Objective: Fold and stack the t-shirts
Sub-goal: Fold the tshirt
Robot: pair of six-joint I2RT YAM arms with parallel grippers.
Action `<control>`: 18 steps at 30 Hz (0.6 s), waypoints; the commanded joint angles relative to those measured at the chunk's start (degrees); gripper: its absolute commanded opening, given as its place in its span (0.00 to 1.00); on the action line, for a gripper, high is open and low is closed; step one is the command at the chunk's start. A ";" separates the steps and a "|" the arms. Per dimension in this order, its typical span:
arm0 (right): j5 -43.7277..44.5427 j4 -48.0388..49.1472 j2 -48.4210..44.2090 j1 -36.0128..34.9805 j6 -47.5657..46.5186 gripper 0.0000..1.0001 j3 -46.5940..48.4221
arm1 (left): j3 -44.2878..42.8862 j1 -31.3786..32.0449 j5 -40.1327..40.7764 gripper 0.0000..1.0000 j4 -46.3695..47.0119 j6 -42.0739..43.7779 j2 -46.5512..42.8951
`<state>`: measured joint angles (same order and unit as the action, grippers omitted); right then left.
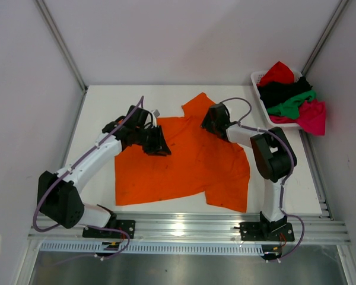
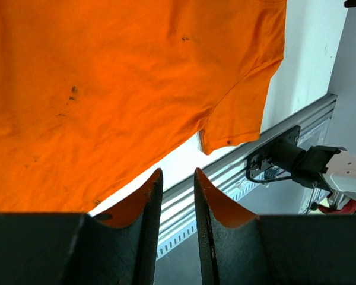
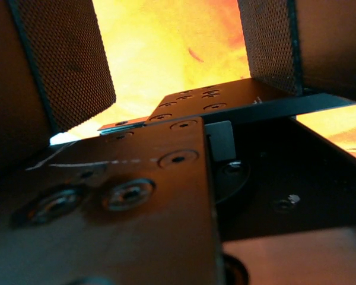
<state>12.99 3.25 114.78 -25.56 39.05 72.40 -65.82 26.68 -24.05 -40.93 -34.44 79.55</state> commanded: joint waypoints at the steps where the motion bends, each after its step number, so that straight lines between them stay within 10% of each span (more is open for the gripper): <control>1: 2.47 -2.28 1.49 -0.19 1.99 0.62 2.39 | -1.59 0.39 0.94 0.31 -0.38 1.04 -2.47; 18: 5.64 -10.10 0.18 4.82 2.61 0.61 1.52 | -1.59 0.39 1.64 0.31 -1.00 1.12 -4.14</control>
<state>16.23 -2.59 116.36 -23.11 41.45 74.22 -65.82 26.68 -22.65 -41.56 -34.06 77.71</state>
